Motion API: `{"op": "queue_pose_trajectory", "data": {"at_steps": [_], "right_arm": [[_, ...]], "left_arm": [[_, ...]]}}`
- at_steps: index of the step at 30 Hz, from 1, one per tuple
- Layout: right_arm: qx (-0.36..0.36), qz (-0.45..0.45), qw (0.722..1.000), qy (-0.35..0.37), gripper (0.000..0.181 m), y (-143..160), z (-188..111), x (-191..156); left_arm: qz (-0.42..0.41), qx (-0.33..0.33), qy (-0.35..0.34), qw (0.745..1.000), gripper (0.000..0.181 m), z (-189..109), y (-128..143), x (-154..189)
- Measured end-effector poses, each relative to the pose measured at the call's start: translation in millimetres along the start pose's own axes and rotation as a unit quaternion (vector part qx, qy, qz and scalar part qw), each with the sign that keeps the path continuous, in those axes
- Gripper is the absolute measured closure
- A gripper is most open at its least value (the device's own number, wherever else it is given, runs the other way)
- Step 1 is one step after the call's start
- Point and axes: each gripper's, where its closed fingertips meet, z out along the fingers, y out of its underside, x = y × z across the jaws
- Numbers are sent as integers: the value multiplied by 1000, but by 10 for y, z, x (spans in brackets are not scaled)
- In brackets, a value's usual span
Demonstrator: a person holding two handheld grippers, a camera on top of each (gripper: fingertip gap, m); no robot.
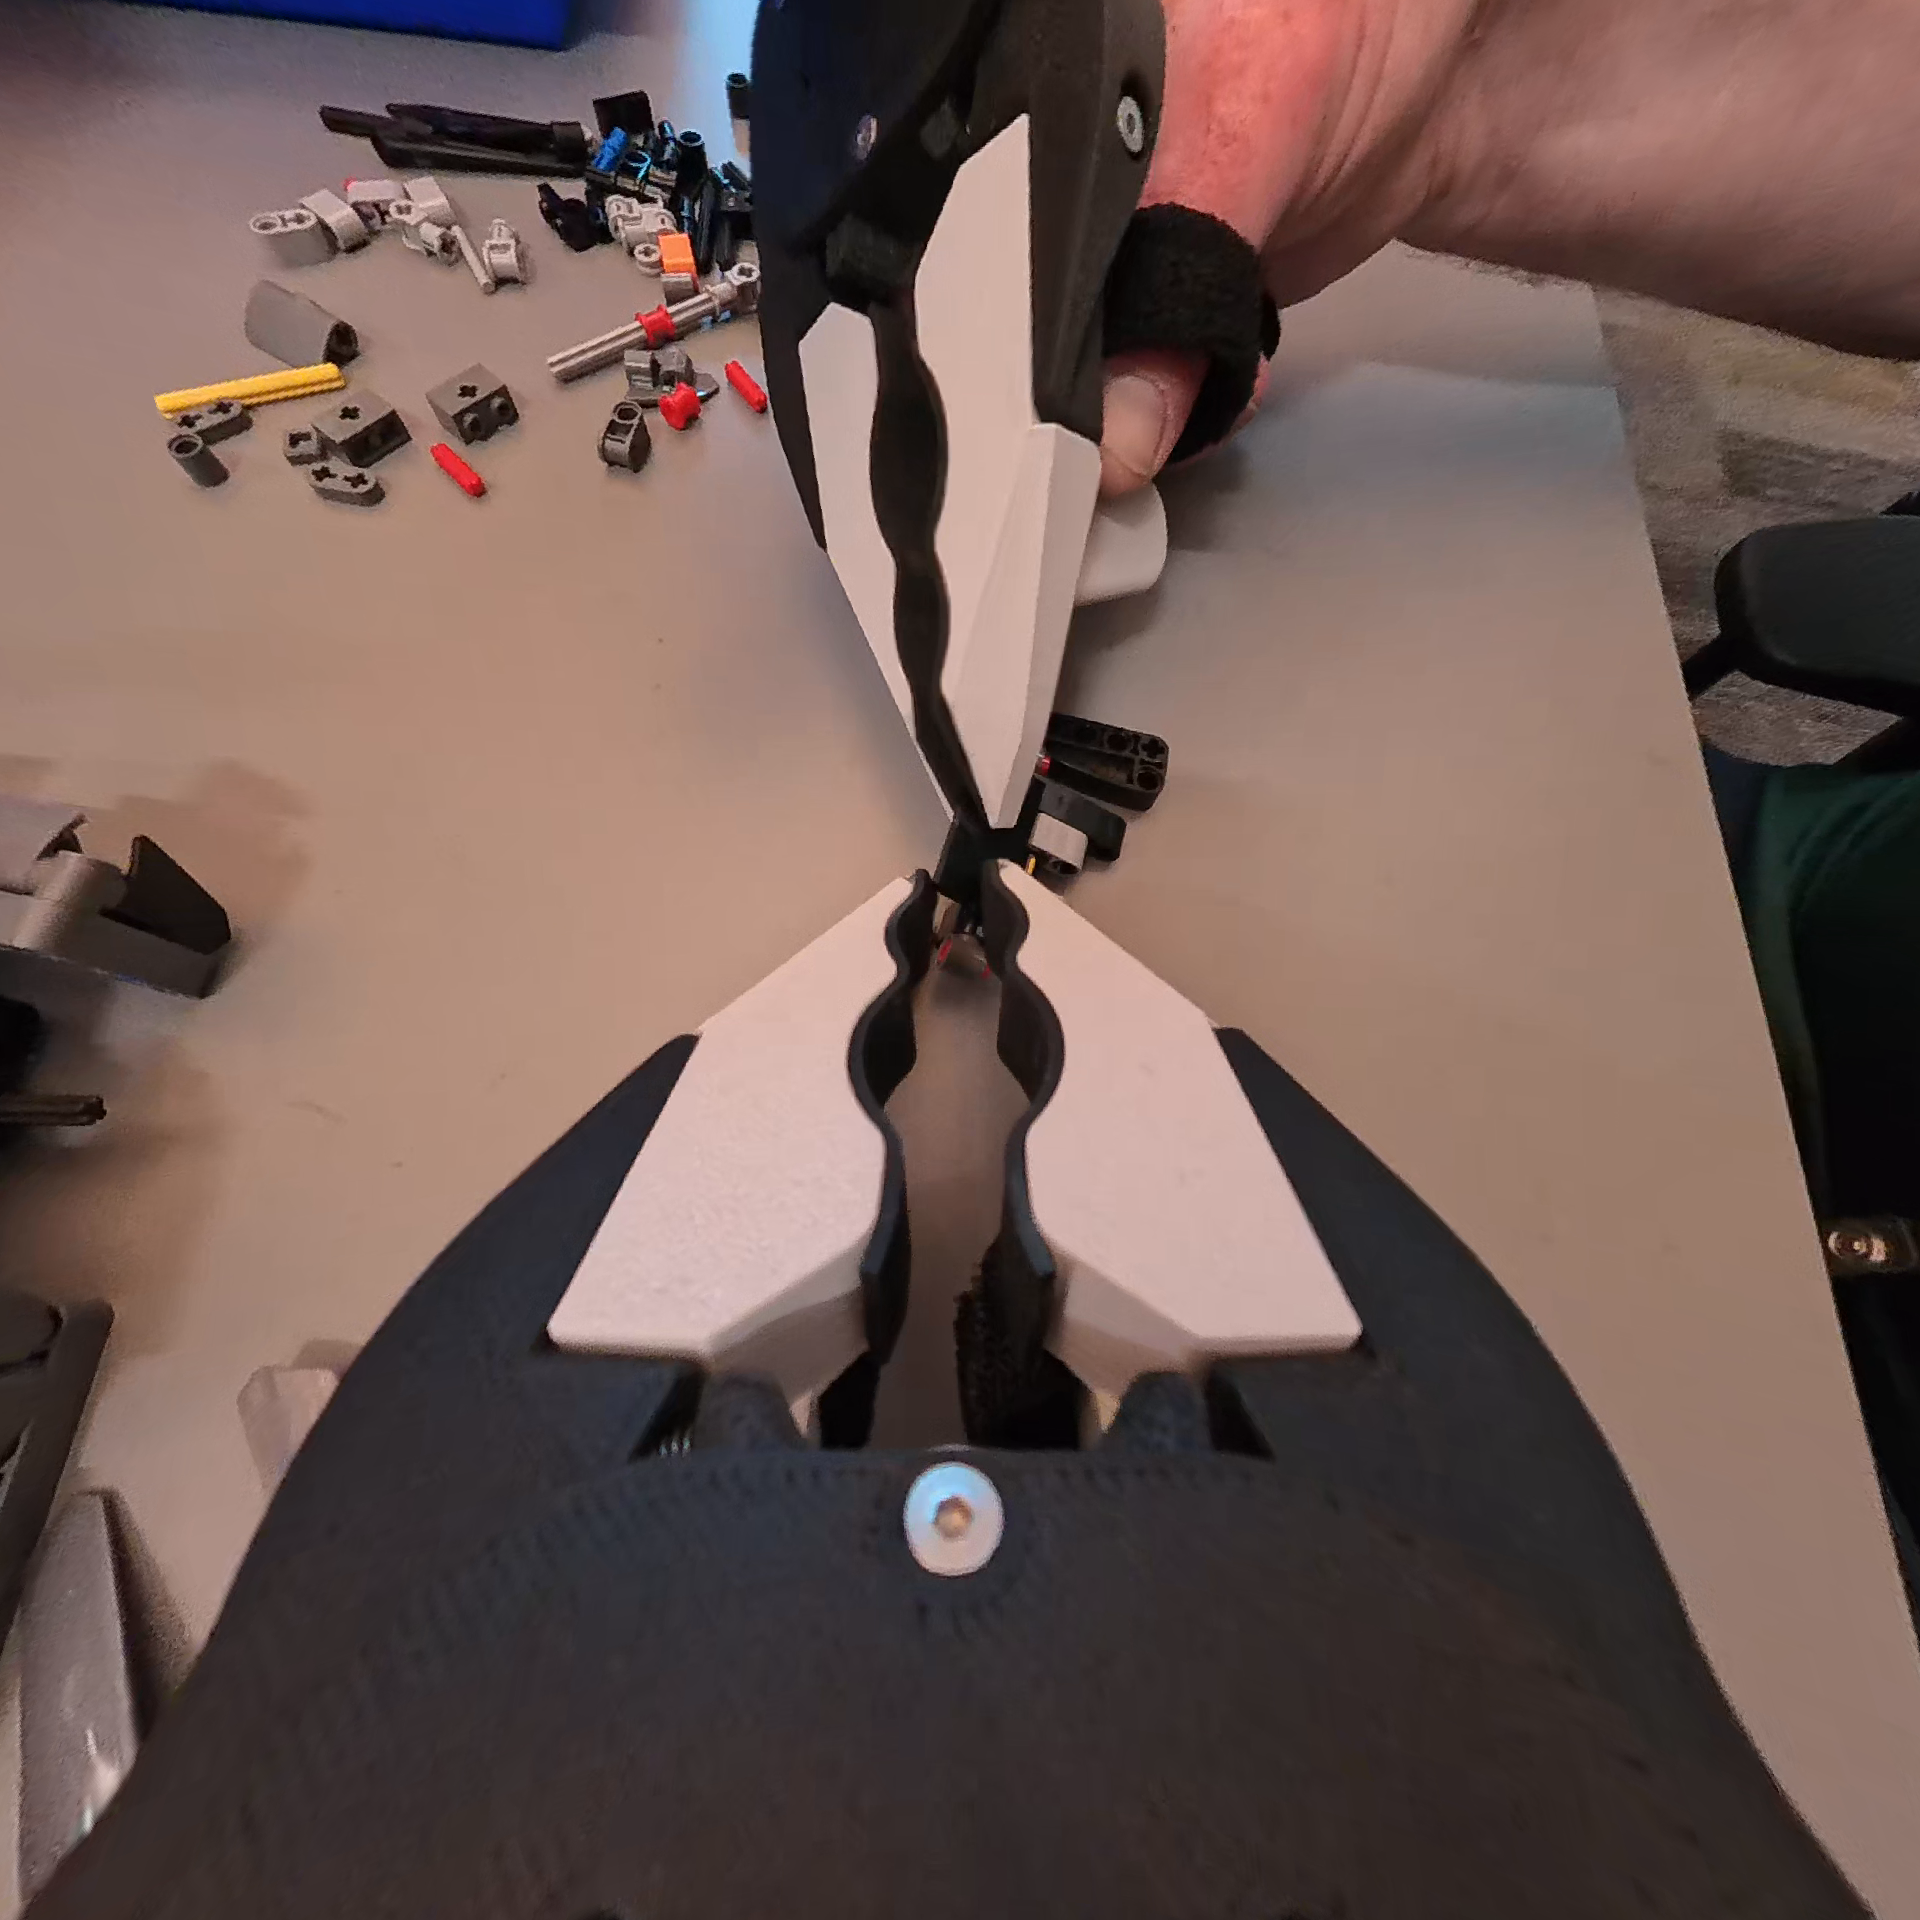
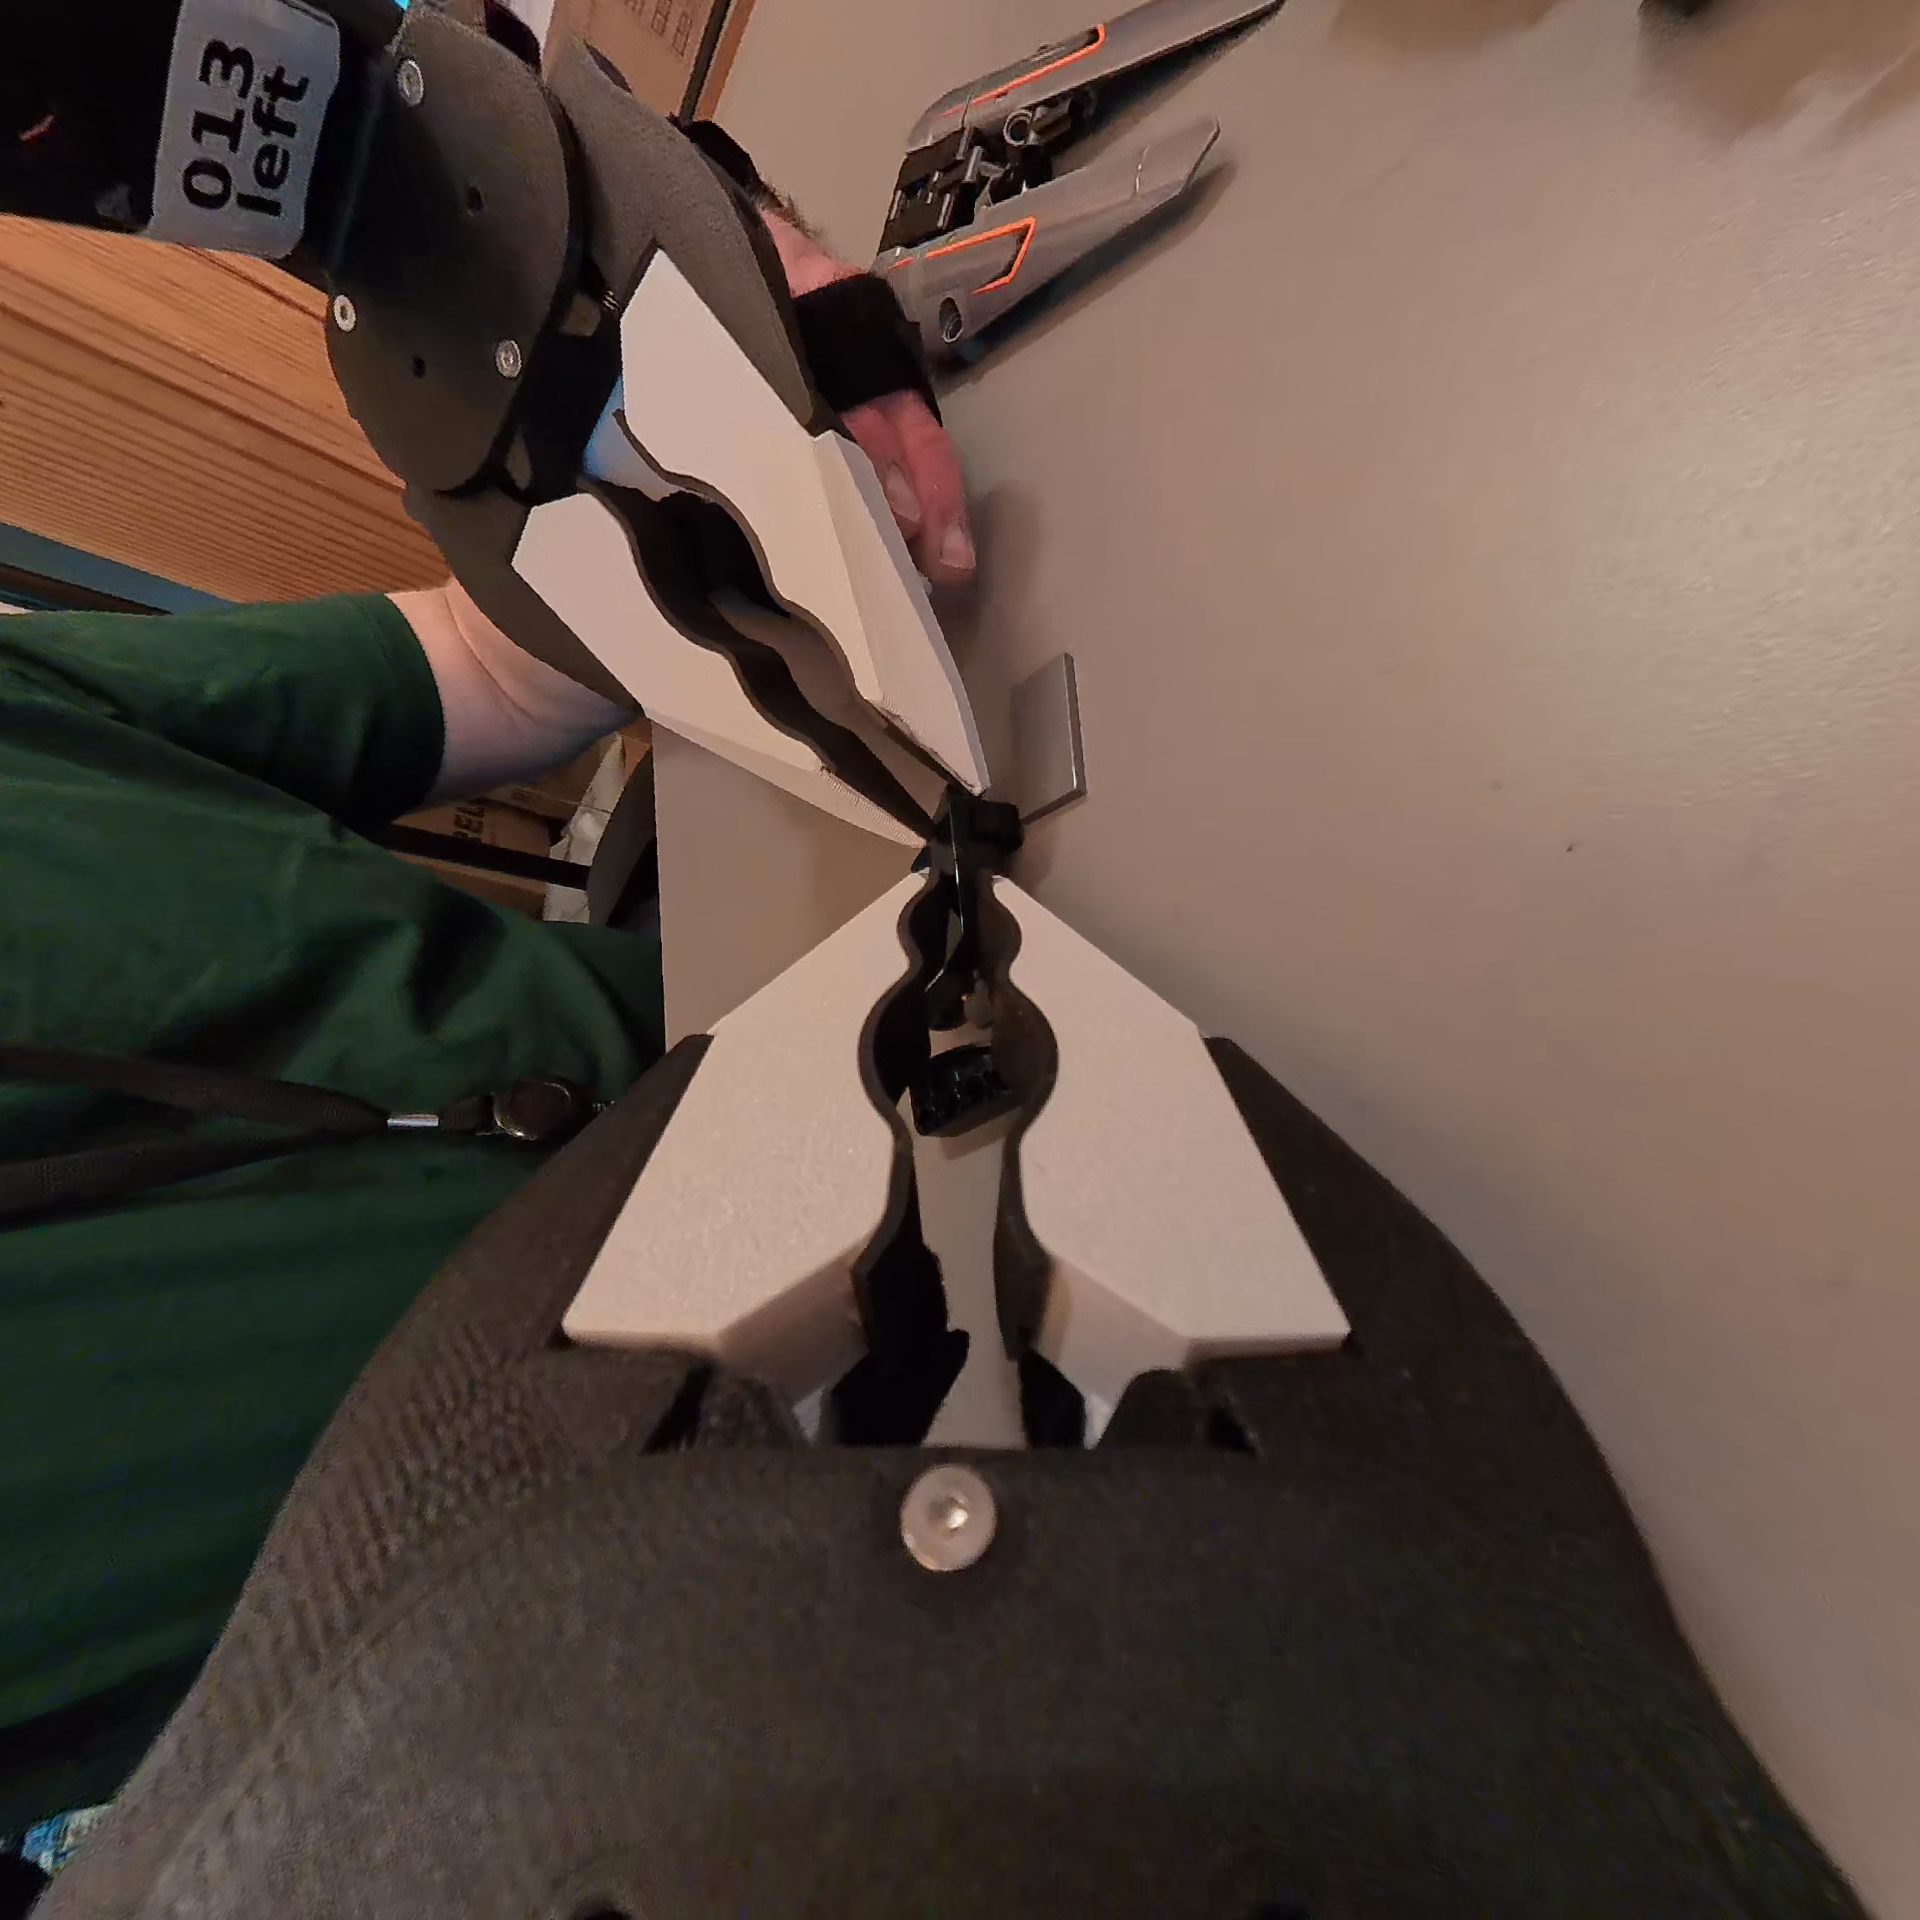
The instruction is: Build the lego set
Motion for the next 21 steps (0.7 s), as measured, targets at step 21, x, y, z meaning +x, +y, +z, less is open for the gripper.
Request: {"op": "queue_pose_trajectory", "data": {"at_steps": [21], "right_arm": [[19, -26, 999, 28, 179, -13, -27, 20]], "left_arm": [[-25, 17, -1, 1000, 180, -2, -64, -49]]}}
